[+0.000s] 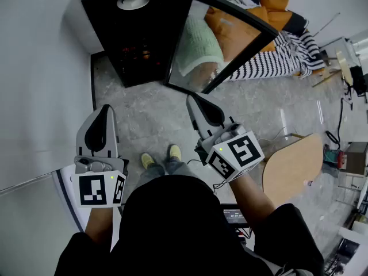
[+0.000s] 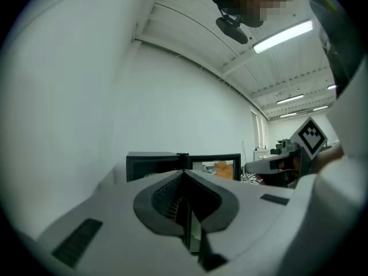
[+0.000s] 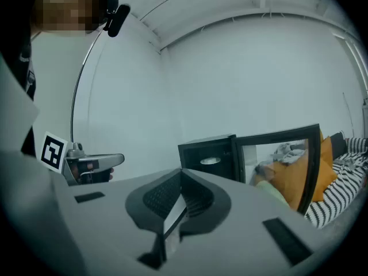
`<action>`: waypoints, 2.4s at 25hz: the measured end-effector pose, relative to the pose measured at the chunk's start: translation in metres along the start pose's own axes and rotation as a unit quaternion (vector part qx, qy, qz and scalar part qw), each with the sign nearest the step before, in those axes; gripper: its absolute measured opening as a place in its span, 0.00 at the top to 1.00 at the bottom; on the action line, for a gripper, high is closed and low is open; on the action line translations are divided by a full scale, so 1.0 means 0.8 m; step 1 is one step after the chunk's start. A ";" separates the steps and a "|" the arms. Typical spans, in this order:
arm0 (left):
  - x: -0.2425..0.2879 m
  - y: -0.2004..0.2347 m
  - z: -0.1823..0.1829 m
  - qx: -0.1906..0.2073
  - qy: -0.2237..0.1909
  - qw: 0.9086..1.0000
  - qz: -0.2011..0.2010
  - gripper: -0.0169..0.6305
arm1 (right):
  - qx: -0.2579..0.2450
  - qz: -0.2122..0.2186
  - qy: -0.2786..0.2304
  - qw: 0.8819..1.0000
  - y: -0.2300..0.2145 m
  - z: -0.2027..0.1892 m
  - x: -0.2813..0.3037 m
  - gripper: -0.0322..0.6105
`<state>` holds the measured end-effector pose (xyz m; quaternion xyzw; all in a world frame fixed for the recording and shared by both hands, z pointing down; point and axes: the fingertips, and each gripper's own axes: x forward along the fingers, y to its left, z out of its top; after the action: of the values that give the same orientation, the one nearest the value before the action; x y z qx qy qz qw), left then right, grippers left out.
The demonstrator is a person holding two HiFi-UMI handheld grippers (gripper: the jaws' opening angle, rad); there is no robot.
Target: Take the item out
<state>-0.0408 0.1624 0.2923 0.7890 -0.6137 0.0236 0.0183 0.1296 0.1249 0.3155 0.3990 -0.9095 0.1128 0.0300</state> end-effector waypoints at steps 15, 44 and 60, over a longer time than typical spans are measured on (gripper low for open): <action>-0.011 -0.004 0.002 -0.007 -0.004 1.000 -0.007 0.96 | 0.004 0.016 0.003 1.000 0.019 -0.003 -0.005 0.94; -0.080 0.057 0.004 -0.009 -0.024 1.000 0.000 0.96 | -0.023 0.021 0.018 0.999 0.105 -0.011 0.033 0.94; -0.104 0.095 0.008 -0.011 -0.035 0.999 0.013 0.96 | -0.043 0.024 0.017 0.999 0.140 -0.007 0.051 0.94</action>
<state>-0.1347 0.2238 0.2808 0.7812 -0.6242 -0.0106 0.0054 0.0198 0.1703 0.3063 0.3731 -0.9223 0.0814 0.0596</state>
